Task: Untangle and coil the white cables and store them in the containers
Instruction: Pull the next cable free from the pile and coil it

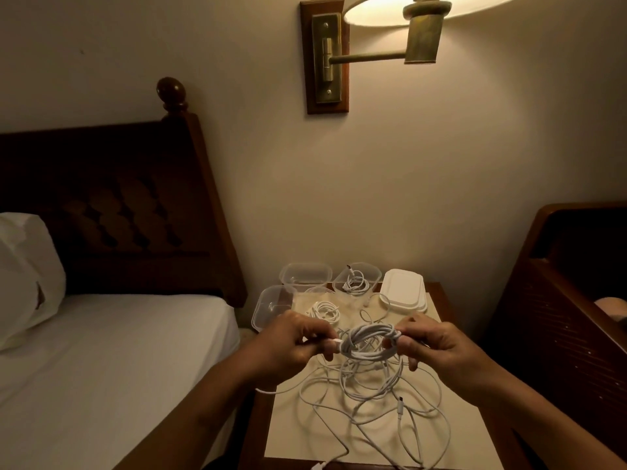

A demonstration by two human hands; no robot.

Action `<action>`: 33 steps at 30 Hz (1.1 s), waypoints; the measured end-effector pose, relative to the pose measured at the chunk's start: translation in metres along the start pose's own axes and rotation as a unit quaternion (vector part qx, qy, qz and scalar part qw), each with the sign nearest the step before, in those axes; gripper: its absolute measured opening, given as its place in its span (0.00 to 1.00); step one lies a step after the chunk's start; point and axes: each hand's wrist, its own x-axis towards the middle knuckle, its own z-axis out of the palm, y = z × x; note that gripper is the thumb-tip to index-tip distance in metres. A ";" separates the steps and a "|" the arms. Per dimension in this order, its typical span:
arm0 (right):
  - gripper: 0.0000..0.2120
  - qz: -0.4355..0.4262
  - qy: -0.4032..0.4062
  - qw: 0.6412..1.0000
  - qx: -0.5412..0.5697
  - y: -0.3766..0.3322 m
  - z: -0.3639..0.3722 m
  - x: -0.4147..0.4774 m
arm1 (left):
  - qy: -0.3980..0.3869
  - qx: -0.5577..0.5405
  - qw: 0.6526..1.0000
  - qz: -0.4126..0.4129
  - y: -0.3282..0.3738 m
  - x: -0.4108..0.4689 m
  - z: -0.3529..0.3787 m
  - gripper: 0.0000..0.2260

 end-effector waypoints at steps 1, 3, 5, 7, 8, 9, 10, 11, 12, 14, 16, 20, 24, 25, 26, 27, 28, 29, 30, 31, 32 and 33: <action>0.11 0.000 0.011 1.000 0.005 0.001 0.002 0.000 | -0.006 -0.005 1.000 -0.003 0.000 0.001 0.001 0.07; 0.11 -0.001 0.045 0.999 0.028 0.001 0.008 0.000 | -0.008 -0.025 1.000 -0.012 0.001 0.005 0.002 0.08; 0.12 0.003 0.099 0.994 0.038 0.002 0.017 0.002 | -0.001 -0.066 0.997 -0.031 0.001 0.009 0.004 0.07; 0.11 0.009 0.146 0.988 0.041 0.005 0.028 0.007 | 0.000 -0.133 0.989 -0.060 0.001 0.011 0.007 0.07; 0.11 0.011 0.162 0.986 0.044 0.007 0.033 0.011 | -0.003 -0.174 0.982 -0.076 0.001 0.012 0.009 0.07; 0.11 0.015 0.176 0.983 0.046 0.010 0.037 0.015 | -0.004 -0.215 0.972 -0.091 -0.001 0.013 0.010 0.07; 0.11 0.025 0.187 0.981 0.049 0.012 0.041 0.021 | -0.001 -0.254 0.961 -0.107 -0.003 0.014 0.012 0.07; 0.11 0.040 0.197 0.978 0.056 0.015 0.045 0.026 | 0.006 -0.295 0.947 -0.125 -0.007 0.016 0.013 0.08; 0.11 0.057 0.204 0.975 0.069 0.017 0.048 0.033 | 0.017 -0.338 0.930 -0.144 -0.010 0.017 0.016 0.09; 0.12 0.094 0.203 0.970 0.097 0.021 0.054 0.045 | 0.043 -0.414 0.891 -0.179 -0.018 0.021 0.021 0.13; 0.13 0.124 0.191 0.966 0.120 0.025 0.059 0.056 | 0.063 -0.475 0.854 -0.203 -0.024 0.026 0.026 0.18; 0.14 0.180 0.177 0.954 0.162 0.033 0.064 0.080 | 0.083 -0.536 0.810 -0.223 -0.034 0.037 0.030 0.23; 0.13 0.230 0.165 0.942 0.183 0.039 0.064 0.101 | 0.107 -0.525 0.809 -0.243 -0.048 0.047 0.031 0.22; 0.13 0.242 0.159 0.937 0.194 0.039 0.063 0.105 | 0.120 -0.515 0.810 -0.252 -0.052 0.049 0.032 0.21; 0.12 0.252 0.153 0.934 0.200 0.038 0.061 0.109 | 0.139 -0.493 0.818 -0.261 -0.056 0.052 0.033 0.20; 0.11 0.257 0.148 0.933 0.205 0.038 0.059 0.112 | 0.162 -0.454 0.834 -0.269 -0.059 0.054 0.034 0.20; 0.11 0.260 0.146 0.931 0.208 0.039 0.057 0.117 | 0.182 -0.402 0.855 -0.272 -0.064 0.055 0.037 0.19; 0.10 0.260 0.149 0.931 0.208 0.040 0.054 0.123 | 0.201 -0.336 0.880 -0.268 -0.071 0.054 0.042 0.17; 0.09 0.261 0.159 0.931 0.199 0.042 0.051 0.131 | 0.217 -0.249 0.909 -0.254 -0.080 0.052 0.048 0.16; 0.09 0.261 0.172 0.931 0.190 0.044 0.048 0.139 | 0.229 -0.143 0.934 -0.234 -0.092 0.048 0.055 0.15; 0.09 0.260 0.185 0.931 0.175 0.047 0.045 0.148 | 0.231 -0.039 0.949 -0.210 -0.107 0.043 0.063 0.14; 0.09 0.258 0.196 0.933 0.159 0.049 0.042 0.158 | 0.225 0.044 0.957 -0.180 -0.120 0.038 0.071 0.13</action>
